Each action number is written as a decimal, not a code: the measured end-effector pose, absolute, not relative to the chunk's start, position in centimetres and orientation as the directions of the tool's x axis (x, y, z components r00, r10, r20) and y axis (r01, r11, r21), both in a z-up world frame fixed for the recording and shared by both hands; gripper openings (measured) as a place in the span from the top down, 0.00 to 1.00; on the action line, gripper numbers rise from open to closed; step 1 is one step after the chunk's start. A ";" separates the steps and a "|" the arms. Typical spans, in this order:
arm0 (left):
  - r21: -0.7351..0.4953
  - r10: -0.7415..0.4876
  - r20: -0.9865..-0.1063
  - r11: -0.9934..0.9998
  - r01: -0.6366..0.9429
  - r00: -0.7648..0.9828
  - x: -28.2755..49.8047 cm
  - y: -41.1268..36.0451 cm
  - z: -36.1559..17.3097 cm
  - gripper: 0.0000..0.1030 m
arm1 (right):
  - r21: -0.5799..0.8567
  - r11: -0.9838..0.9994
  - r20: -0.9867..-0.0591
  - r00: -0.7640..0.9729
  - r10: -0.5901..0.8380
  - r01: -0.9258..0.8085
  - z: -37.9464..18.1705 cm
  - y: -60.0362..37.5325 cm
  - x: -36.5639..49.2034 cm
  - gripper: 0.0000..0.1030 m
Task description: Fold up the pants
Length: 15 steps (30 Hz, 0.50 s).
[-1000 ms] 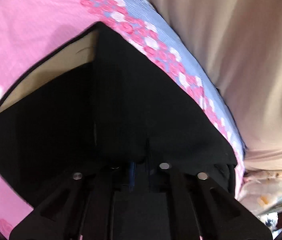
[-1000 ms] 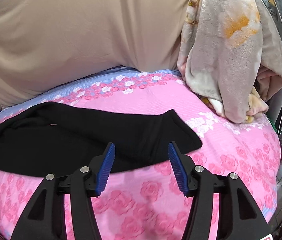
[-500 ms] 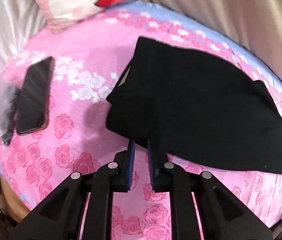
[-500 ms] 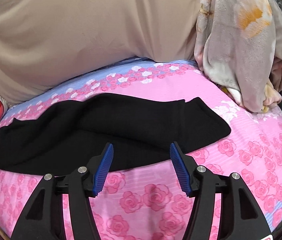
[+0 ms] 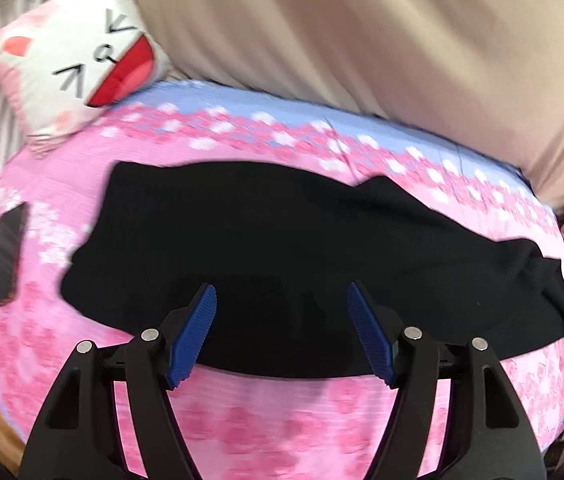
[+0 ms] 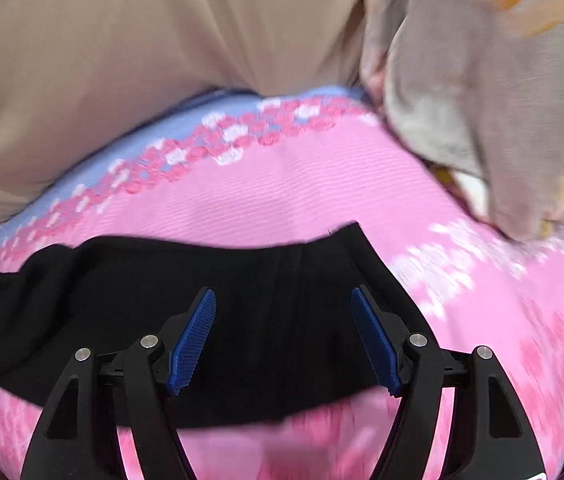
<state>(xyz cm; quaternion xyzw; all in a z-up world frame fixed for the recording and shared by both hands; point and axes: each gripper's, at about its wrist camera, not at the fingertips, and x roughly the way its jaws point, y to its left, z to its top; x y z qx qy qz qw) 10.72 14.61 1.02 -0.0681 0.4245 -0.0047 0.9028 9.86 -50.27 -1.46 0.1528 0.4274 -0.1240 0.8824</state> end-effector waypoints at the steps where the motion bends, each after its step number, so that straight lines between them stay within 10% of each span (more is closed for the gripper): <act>1: -0.127 -0.070 -0.772 0.991 -0.045 0.632 11.0 13.9 0.7 0.36 | 0.178 0.927 -0.803 0.593 -0.056 0.329 -2.0 -50.6 11.0 0.55; 2: -0.127 -0.071 -0.779 0.991 -0.046 0.622 11.1 13.2 0.5 0.36 | 0.180 0.933 -0.812 0.583 -0.038 0.312 -2.1 -50.6 12.2 0.91; 10: -0.068 -0.015 -0.810 0.995 -0.069 0.587 11.5 11.5 -1.2 0.32 | -0.103 0.975 -0.381 0.898 -0.220 0.195 9.2 -47.8 3.7 0.88; 12: -0.073 -0.011 -0.816 0.994 -0.084 0.578 11.5 11.9 -1.8 0.28 | -0.227 0.939 -0.469 0.816 -0.339 0.259 4.9 -49.1 2.2 0.71; 15: -0.083 -0.015 -0.831 0.992 -0.097 0.556 11.6 11.9 -2.7 0.28 | -0.151 0.911 -0.690 0.619 -0.376 0.384 -0.5 -54.0 -0.1 0.71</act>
